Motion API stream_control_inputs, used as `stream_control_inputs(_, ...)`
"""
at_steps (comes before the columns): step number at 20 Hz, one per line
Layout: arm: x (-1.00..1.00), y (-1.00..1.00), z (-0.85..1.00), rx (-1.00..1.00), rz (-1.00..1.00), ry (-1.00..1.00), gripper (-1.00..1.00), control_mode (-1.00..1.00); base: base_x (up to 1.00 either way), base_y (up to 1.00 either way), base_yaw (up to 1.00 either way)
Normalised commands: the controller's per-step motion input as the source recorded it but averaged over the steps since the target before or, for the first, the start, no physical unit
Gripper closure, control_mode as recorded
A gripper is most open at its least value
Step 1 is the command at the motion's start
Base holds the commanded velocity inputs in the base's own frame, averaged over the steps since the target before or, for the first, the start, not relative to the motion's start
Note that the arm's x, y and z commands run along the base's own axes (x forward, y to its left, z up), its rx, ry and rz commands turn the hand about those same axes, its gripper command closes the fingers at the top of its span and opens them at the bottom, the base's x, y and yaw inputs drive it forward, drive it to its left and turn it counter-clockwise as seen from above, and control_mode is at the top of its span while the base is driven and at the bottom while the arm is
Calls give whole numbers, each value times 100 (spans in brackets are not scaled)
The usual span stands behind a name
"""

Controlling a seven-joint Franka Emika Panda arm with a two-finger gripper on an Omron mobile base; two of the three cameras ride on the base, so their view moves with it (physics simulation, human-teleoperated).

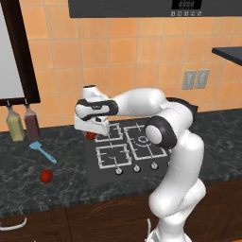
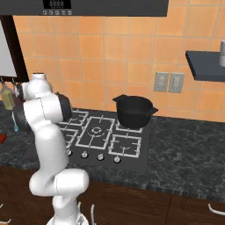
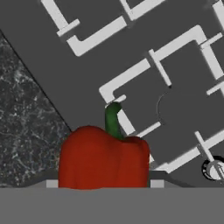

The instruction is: Put the bell pepper and bell pepper in the pot. Retrieve the spatula and lightly stir the vegetables in the pot.

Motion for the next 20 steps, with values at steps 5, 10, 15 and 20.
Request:
stream_control_inputs(5, 0, -100, 85, 0, -26, 1, 100, -100, 0, 0, 0)
stream_control_inputs(10, 0, -100, 80, 0, -21, 0, 100, -100, 0, 0, 0)
stream_control_inputs(15, 11, -100, 31, 0, -20, 0, 100, -100, 0, 0, 0)
stream_control_inputs(20, 21, -100, -14, 0, -11, 1, 100, -100, 0, 0, 0)
